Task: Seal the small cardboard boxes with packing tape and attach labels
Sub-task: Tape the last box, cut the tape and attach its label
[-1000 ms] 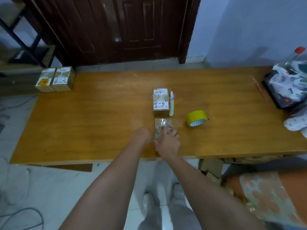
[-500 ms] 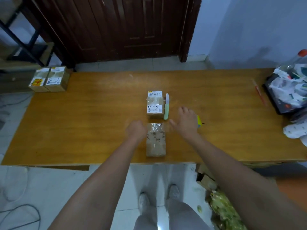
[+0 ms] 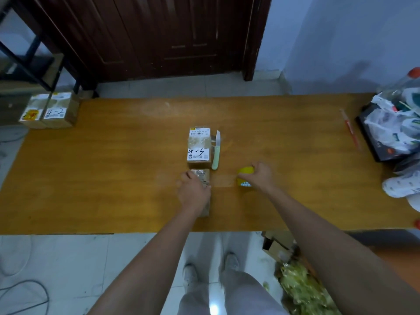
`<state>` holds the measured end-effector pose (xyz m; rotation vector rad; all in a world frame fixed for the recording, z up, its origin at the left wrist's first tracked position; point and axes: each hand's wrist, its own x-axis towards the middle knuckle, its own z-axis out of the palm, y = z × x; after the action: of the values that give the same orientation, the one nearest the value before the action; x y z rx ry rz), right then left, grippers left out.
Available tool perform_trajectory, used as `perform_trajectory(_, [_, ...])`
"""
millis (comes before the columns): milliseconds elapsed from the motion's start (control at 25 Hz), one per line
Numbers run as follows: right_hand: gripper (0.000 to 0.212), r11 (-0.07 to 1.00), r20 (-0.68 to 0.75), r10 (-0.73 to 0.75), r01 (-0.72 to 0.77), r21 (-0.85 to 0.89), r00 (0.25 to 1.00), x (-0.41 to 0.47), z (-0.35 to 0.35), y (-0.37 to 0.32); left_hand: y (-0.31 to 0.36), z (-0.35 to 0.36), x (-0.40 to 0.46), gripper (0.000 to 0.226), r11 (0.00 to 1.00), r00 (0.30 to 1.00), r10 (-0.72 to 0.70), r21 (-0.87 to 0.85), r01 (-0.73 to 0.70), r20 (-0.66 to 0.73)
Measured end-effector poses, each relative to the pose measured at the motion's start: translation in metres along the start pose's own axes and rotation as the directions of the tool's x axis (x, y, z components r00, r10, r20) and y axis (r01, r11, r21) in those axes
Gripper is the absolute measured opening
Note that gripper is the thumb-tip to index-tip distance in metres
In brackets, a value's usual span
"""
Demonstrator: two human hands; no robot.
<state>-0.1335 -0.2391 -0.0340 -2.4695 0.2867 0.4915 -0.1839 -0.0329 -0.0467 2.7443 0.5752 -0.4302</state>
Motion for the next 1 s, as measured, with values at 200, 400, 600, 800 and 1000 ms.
perform_trajectory(200, [0.051, 0.972, -0.002, -0.061, 0.060, 0.226, 0.998, -0.020, -0.006, -0.003, -0.010, -0.011, 0.022, 0.087, 0.995, 0.995, -0.074, -0.060, 0.078, 0.065])
perform_trajectory(400, [0.045, 0.944, -0.047, -0.219, 0.223, 0.241, 0.975, -0.045, -0.020, -0.022, 0.006, -0.022, 0.024, 0.051, 0.984, 0.978, 0.168, 0.078, -0.159, -0.126])
perform_trajectory(600, [0.044, 0.910, -0.105, -0.280, 0.299, 0.286, 0.954, -0.071, -0.034, -0.041, 0.025, -0.041, 0.030, 0.054, 0.844, 0.799, 0.536, -0.216, -0.492, 0.273])
perform_trajectory(800, [0.042, 0.888, -0.264, -0.337, 0.398, 0.229, 0.904, -0.077, -0.075, -0.056, 0.045, -0.043, 0.023, 0.017, 0.851, 0.717, 0.517, -0.371, -0.372, 0.468])
perform_trajectory(1000, [0.038, 0.915, -0.197, -0.269, 0.314, 0.255, 0.943, -0.077, -0.090, -0.040, 0.032, -0.063, 0.018, 0.024, 0.819, 0.797, 0.471, -0.522, -0.238, 0.377])
